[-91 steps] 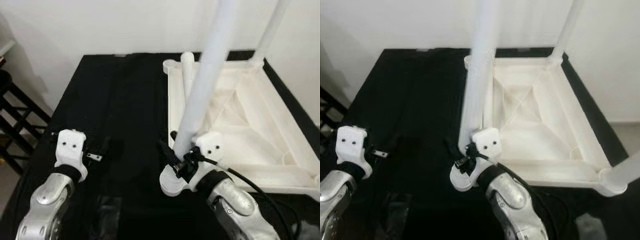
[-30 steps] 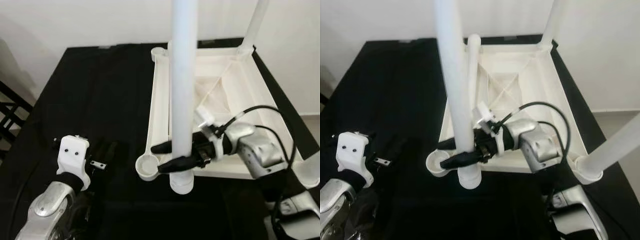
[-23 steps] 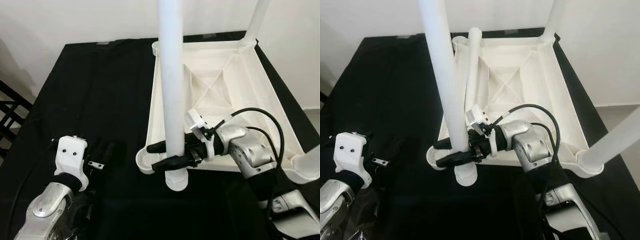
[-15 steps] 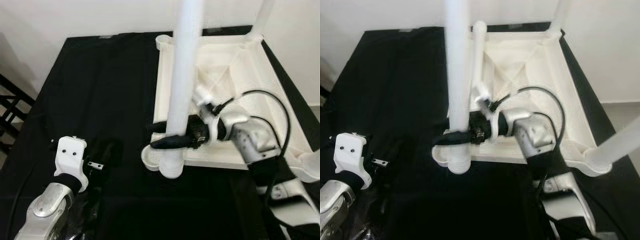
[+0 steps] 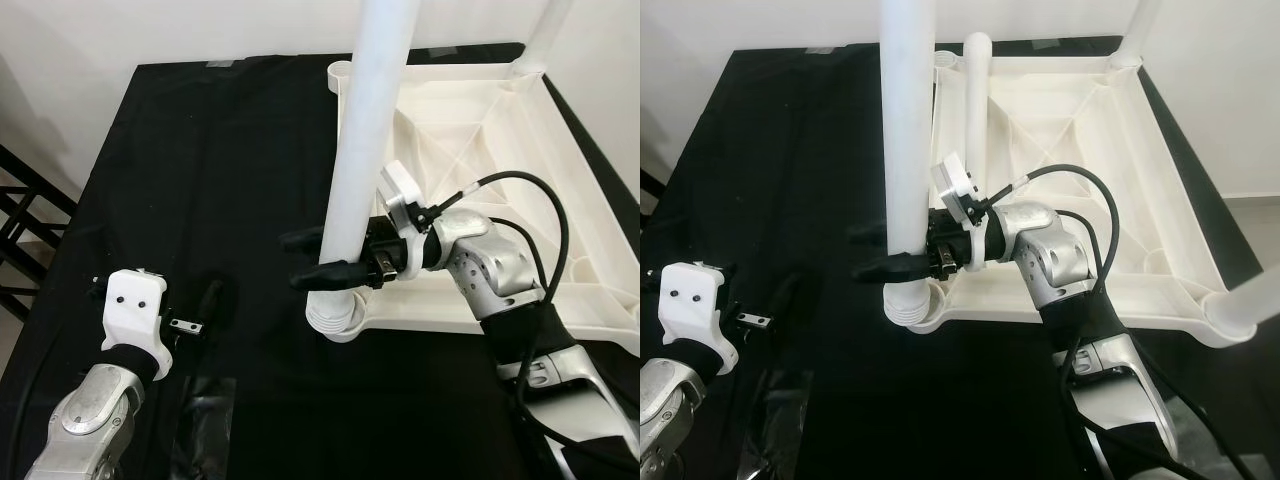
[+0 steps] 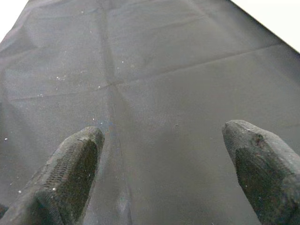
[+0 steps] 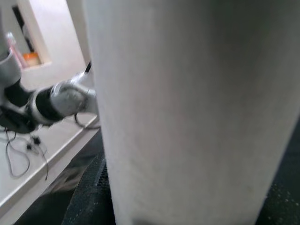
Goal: Building children table
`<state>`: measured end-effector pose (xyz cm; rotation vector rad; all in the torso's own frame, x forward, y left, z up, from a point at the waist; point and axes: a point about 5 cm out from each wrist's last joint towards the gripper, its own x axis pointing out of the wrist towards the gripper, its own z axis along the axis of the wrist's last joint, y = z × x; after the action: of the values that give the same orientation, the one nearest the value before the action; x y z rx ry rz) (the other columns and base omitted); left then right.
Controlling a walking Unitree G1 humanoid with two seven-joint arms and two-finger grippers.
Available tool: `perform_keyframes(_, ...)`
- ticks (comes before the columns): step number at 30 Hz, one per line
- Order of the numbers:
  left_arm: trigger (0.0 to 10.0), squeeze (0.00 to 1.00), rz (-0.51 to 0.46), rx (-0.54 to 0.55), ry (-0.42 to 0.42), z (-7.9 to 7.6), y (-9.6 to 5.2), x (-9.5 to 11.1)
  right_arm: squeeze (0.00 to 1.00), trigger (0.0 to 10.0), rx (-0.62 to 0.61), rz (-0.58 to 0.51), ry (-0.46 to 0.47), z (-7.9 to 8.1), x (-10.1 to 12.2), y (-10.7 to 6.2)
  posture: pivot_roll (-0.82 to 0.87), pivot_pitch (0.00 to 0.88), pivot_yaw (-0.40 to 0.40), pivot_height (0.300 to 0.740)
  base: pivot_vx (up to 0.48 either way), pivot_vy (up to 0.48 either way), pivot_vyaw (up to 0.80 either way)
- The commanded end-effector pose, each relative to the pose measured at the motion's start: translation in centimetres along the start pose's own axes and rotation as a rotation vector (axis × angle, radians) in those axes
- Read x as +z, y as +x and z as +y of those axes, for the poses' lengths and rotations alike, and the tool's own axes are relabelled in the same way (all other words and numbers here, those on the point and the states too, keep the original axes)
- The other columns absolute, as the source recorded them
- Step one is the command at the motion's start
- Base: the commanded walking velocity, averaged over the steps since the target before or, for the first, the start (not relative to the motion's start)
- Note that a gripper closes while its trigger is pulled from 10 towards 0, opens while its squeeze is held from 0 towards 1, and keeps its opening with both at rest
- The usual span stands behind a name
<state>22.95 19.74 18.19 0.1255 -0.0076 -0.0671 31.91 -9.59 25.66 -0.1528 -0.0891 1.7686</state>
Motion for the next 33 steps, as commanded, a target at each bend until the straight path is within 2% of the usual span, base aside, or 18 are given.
perform_keyframes(1, 10.0, 0.0, 0.013, 0.013, -0.007, 0.2, -0.3, -0.1, 0.0, 10.0, 0.017, 0.062, 0.085, 0.5, -1.8, -0.1, 0.05, 0.303, -0.003, 0.74, 0.0, 0.0, 0.0)
perform_keyframes(7, 10.0, 0.0, 0.01, 0.014, -0.012, 0.1, -0.3, -0.1, 0.0, 10.0, 0.005, 0.093, 0.07, 0.3, -2.0, -0.7, 0.04, 0.3, -0.004, 0.74, 0.0, 0.0, 0.0)
perform_keyframes(10, 10.0, 0.0, 0.003, 0.007, -0.019, -0.1, -0.2, 0.0, 0.0, 10.0, -0.051, 0.11, 0.045, -0.2, -2.6, -1.1, 0.04, 0.296, -0.001, 0.74, 0.0, 0.0, 0.0)
perform_keyframes(16, 10.0, 0.0, 0.001, -0.003, -0.023, -0.3, -0.3, 0.0, 0.0, 10.0, -0.103, 0.049, 0.094, -0.7, -3.0, -0.8, 0.05, 0.291, 0.004, 0.74, 0.0, 0.0, 0.0)
perform_keyframes(21, 10.0, 0.0, -0.001, -0.006, -0.024, -0.3, -0.3, 0.1, 0.0, 10.0, -0.104, 0.057, 0.1, -0.6, -3.6, -0.5, 0.05, 0.291, 0.003, 0.74, 0.0, 0.0, 0.0)
perform_keyframes(25, 10.0, 0.0, -0.001, -0.007, -0.023, -0.2, -0.5, 0.1, 0.0, 10.0, -0.072, 0.086, 0.065, -0.1, -4.1, 0.1, 0.05, 0.29, 0.004, 0.74, 0.0, 0.0, 0.0)
perform_keyframes(29, 10.0, 0.0, 0.002, -0.011, -0.023, -0.2, -0.6, 0.1, 0.0, 10.0, 0.033, 0.144, 0.011, 1.3, -5.1, 1.0, 0.05, 0.292, 0.006, 0.74, 0.0, 0.0, 0.0)
perform_keyframes(33, 10.0, 0.0, 0.003, -0.014, -0.021, -0.2, -0.6, 0.2, 0.0, 10.0, 0.052, 0.163, 0.003, 1.4, -5.3, 1.0, 0.06, 0.302, 0.007, 0.74, 0.0, 0.0, 0.0)
